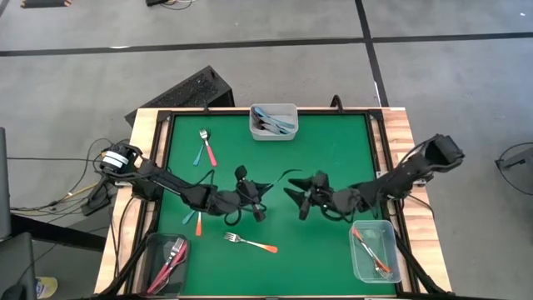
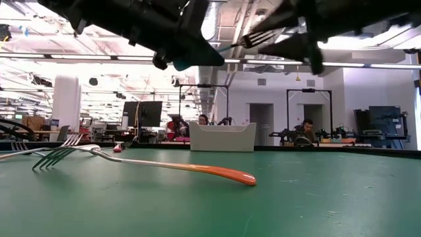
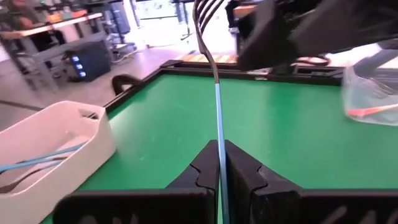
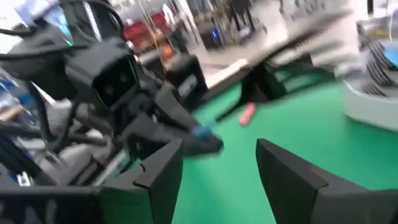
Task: Sort silverware by color (type)
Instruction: Put the blue fork into the white bin
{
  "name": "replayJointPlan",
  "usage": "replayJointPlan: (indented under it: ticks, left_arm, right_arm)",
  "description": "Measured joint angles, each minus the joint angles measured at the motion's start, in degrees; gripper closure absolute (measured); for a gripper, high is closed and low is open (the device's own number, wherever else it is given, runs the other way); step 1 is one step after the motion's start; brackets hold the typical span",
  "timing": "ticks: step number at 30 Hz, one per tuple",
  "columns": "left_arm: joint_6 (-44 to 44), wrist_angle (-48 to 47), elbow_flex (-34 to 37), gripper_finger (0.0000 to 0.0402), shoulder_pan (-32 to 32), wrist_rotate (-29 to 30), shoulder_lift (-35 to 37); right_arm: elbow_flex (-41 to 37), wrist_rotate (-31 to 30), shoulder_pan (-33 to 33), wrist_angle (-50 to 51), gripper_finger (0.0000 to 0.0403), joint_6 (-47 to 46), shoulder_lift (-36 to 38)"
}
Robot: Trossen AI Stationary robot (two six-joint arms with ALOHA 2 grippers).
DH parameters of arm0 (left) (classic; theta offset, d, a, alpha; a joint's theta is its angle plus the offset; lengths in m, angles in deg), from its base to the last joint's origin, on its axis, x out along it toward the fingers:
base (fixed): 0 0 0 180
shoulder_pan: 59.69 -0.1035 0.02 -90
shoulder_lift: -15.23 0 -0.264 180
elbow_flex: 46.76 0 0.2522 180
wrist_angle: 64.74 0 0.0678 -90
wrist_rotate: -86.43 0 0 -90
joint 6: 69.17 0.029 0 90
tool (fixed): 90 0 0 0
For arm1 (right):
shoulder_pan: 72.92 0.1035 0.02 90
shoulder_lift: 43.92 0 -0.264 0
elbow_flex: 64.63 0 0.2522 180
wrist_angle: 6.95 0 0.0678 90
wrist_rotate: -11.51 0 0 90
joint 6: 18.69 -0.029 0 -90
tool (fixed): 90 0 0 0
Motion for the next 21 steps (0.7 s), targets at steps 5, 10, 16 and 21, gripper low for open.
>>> replayJointPlan:
  ticks: [5, 10, 16, 21]
  left_arm:
    - [0.43, 2.68, 0.02, 0.0401, -0.02, -5.55, 0.0]
    - [-0.03, 6.58, 0.02, 0.0401, -0.02, -11.18, 0.0]
    - [-0.11, 7.52, 0.02, 0.0401, -0.12, -11.47, 0.0]
    - [-0.11, 7.39, 0.02, 0.0401, -0.26, -10.99, 0.0]
  right_arm:
    - [-0.03, 4.07, -2.25, -17.51, 0.0179, 7.82, -6.87]
    - [-0.03, 7.22, -3.56, -24.55, 0.0197, 9.3, -9.94]
    - [-0.06, 7.49, -3.32, -25.29, 0.0245, 9.32, -10.69]
    - [-0.06, 7.69, -3.33, -25.45, 0.0333, 10.61, -10.51]
